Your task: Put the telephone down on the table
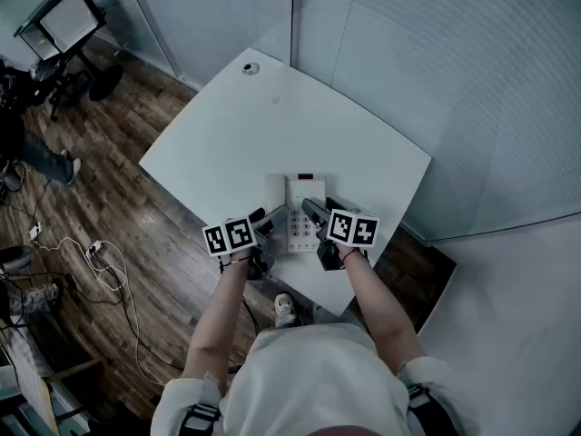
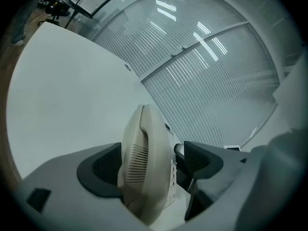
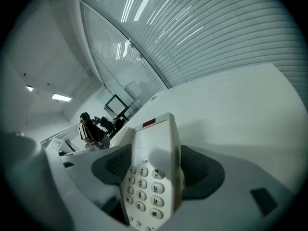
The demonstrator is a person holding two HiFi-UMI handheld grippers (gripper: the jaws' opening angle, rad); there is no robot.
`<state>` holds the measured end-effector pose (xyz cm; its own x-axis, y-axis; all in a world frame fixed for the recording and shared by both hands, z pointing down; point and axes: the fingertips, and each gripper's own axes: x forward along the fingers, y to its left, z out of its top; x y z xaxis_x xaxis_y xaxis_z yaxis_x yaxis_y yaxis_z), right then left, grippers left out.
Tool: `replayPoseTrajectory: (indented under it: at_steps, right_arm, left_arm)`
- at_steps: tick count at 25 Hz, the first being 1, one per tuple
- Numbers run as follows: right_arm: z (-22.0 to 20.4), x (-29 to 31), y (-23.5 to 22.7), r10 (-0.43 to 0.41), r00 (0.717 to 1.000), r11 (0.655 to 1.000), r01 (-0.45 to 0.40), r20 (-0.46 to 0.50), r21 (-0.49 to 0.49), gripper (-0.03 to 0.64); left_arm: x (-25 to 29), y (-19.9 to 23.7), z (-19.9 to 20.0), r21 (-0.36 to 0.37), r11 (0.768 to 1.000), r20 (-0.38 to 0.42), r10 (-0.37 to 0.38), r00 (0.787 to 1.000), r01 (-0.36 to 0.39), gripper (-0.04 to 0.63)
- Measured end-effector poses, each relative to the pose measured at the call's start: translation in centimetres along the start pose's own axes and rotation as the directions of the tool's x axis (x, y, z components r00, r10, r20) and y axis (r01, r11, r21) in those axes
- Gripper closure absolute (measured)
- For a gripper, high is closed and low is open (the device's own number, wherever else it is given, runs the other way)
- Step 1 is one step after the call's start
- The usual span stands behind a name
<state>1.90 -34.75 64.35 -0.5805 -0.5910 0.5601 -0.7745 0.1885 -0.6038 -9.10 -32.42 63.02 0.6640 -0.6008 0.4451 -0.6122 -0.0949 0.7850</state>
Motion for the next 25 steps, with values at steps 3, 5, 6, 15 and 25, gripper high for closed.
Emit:
replayPoseTrajectory:
  at_steps: [3, 5, 6, 15, 25]
  right_arm:
    - [-0.2, -1.0, 0.3, -0.006, 1.000, 1.000, 0.007, 0.027, -0.022, 0.295]
    - [-0.4, -1.5, 0.1, -0.025, 0.999, 0.999, 0.027, 0.046, -0.046, 0.303]
    - [-0.5, -1.9, 0.1, -0.035, 0.998, 0.998, 0.038, 0.056, -0.053, 0.313]
    - [-1.4, -4.3, 1.9, -0.037, 0.994, 0.997, 0.044, 0.106, -0.065, 0.393]
    - [-3.1, -7.3, 5.0, -0.036, 0.989, 0.991, 0.055, 0.147, -0.123, 0.483]
  left_arm:
    - [-0.8, -0.4, -0.3, 0.006, 1.000, 0.006, 0.003, 1.000, -0.003, 0.173]
    - [-1.3, -0.6, -0.6, 0.013, 1.000, 0.014, 0.004, 1.000, -0.004, 0.173]
    - [-1.6, -0.7, -0.7, 0.018, 1.000, 0.017, 0.006, 1.000, -0.006, 0.173]
    - [-4.4, -1.6, -1.6, 0.050, 0.998, 0.052, 0.036, 0.998, -0.039, 0.272]
    - [-7.6, -2.6, -3.3, 0.112, 0.989, 0.086, 0.088, 0.992, -0.098, 0.414]
